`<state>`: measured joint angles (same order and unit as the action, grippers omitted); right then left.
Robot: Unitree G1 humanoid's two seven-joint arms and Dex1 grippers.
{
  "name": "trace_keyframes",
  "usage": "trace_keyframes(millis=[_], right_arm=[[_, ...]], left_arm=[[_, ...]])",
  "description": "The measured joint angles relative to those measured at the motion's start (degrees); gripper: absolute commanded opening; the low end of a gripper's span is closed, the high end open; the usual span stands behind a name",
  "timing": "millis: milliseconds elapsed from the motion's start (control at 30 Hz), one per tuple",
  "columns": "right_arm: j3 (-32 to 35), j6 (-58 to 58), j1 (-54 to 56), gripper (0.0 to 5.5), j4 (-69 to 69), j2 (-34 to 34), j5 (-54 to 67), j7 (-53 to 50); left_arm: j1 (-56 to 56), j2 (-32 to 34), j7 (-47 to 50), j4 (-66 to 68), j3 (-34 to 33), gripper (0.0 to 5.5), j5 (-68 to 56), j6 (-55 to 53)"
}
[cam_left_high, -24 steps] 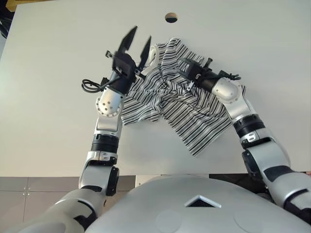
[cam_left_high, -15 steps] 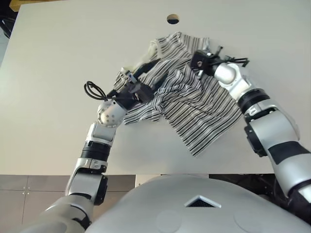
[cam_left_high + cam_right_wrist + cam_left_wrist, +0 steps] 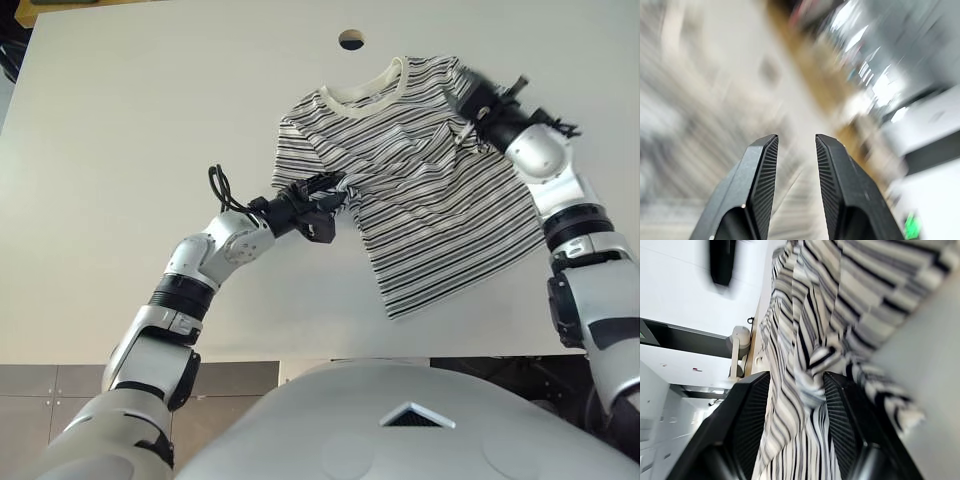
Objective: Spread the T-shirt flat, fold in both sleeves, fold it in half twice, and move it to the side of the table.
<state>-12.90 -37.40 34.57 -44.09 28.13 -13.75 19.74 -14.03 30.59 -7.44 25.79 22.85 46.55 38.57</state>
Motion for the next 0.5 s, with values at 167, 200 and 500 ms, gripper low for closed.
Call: trace_keyframes(millis=[167,200,500], right_arm=[[0.19,5.12,-16.75,1.37,24.16,9.90,8.54,16.39],[-0.82,6.46,-19.45,1.37,27.43,11.33,9.32,19.40],[-8.39,13.18,-27.89,1.37,35.16,13.56,6.82,32.03]], left_arm=[[-0.04,8.46,3.17,1.58,-0.60,1.99,2.09,-2.78],[0.16,9.66,3.17,1.45,-0.63,1.99,2.09,-3.24],[4.96,14.41,-3.71,-3.31,-3.95,1.99,-12.56,0.11]])
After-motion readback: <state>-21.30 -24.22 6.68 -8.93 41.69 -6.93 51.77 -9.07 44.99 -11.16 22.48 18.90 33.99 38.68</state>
